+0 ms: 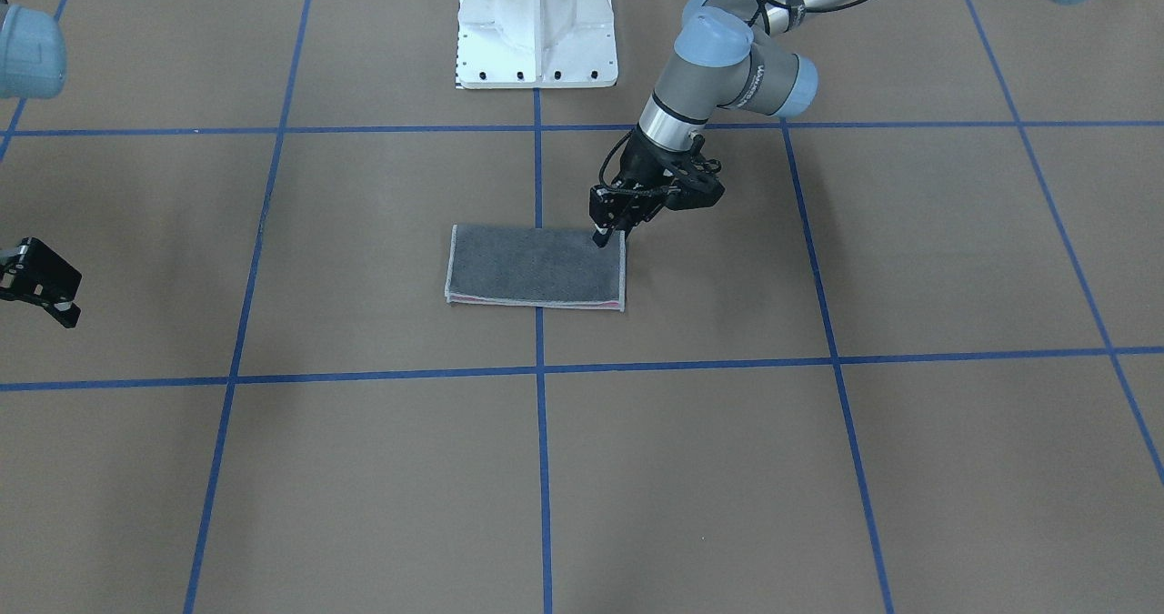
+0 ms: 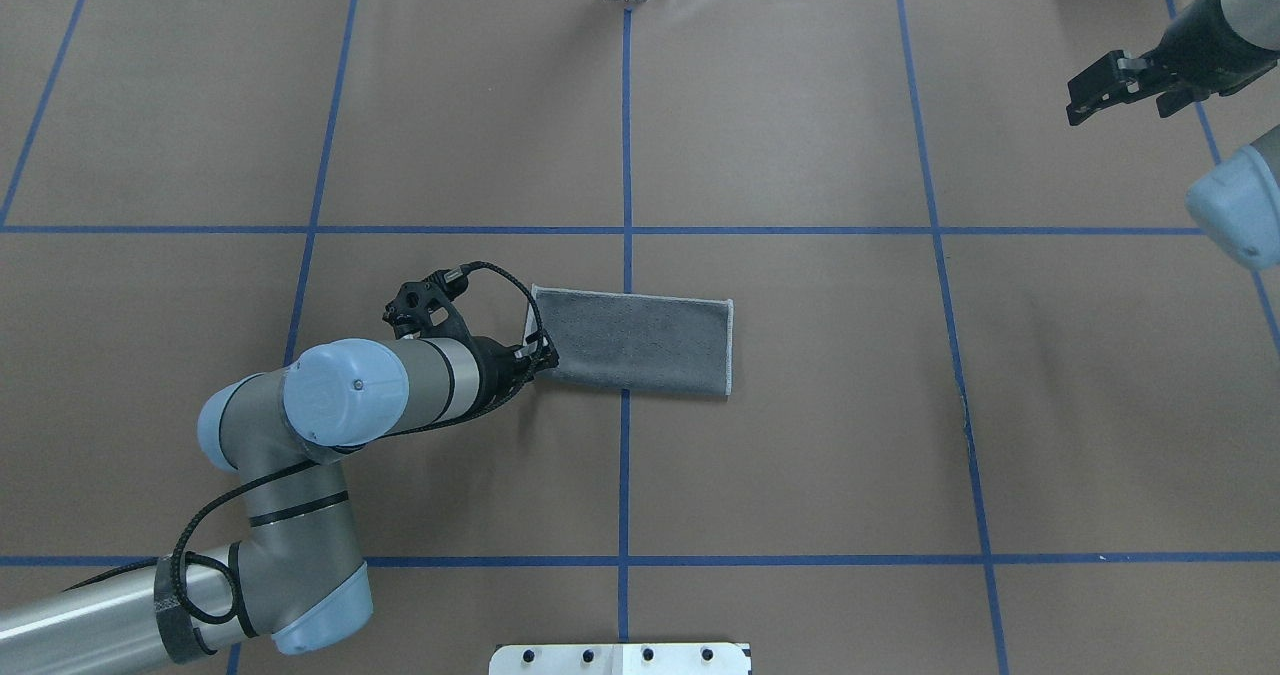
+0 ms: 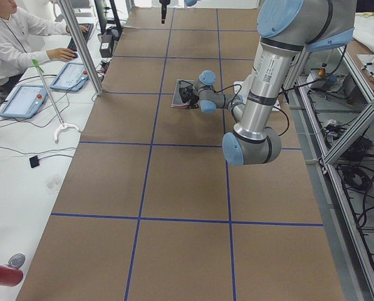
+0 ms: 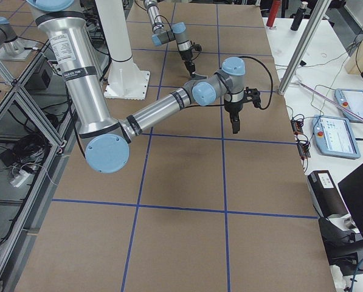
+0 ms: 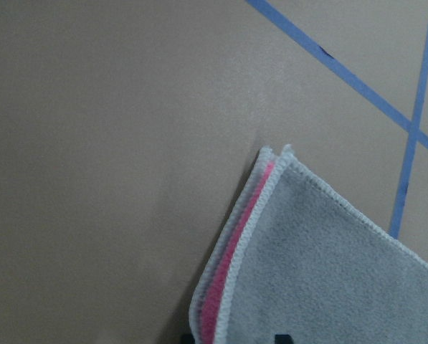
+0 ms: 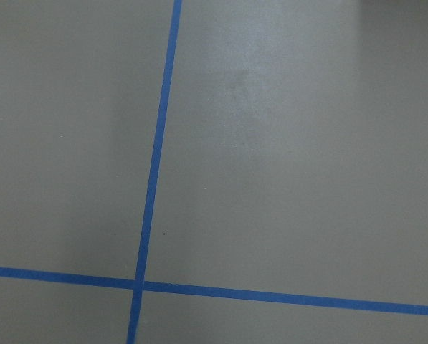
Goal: Fold towel twice with both arms
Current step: 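Grasp the folded towel's end nearest the left gripper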
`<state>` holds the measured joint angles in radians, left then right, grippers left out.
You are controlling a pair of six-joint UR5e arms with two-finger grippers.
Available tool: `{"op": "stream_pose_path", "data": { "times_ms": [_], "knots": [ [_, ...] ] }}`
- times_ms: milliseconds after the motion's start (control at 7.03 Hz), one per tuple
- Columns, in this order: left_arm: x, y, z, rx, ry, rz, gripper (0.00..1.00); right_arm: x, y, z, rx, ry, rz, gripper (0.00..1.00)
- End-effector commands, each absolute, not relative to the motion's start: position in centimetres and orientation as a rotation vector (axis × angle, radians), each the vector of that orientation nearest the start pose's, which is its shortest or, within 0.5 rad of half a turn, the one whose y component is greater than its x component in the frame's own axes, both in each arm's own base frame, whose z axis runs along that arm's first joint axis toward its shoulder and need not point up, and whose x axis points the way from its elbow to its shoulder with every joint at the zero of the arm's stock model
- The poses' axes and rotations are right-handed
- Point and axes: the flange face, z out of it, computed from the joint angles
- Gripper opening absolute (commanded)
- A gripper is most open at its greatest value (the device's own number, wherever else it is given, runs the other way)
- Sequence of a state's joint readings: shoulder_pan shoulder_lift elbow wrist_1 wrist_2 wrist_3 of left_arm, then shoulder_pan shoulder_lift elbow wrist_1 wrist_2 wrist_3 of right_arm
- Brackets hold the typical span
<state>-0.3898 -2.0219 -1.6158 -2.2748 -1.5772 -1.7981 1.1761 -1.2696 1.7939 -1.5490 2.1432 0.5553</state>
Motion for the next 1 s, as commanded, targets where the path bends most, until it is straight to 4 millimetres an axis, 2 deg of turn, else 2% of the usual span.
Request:
{"op": "stream_pose_path", "data": {
  "times_ms": [0,569,853],
  "knots": [
    [55.73,-37.43,30.23,0.096,1.213,-0.535,0.38,-15.57,-57.91,39.24,0.218,-0.736,-0.004,1.00],
    [55.57,-37.60,30.16,0.099,1.214,-0.539,0.38,-15.41,-57.92,39.29,0.222,-0.730,-0.001,1.00],
    [55.46,-37.77,30.16,0.102,1.214,-0.540,0.31,-15.50,-57.93,39.35,0.222,-0.729,-0.002,1.00]
  ]
}}
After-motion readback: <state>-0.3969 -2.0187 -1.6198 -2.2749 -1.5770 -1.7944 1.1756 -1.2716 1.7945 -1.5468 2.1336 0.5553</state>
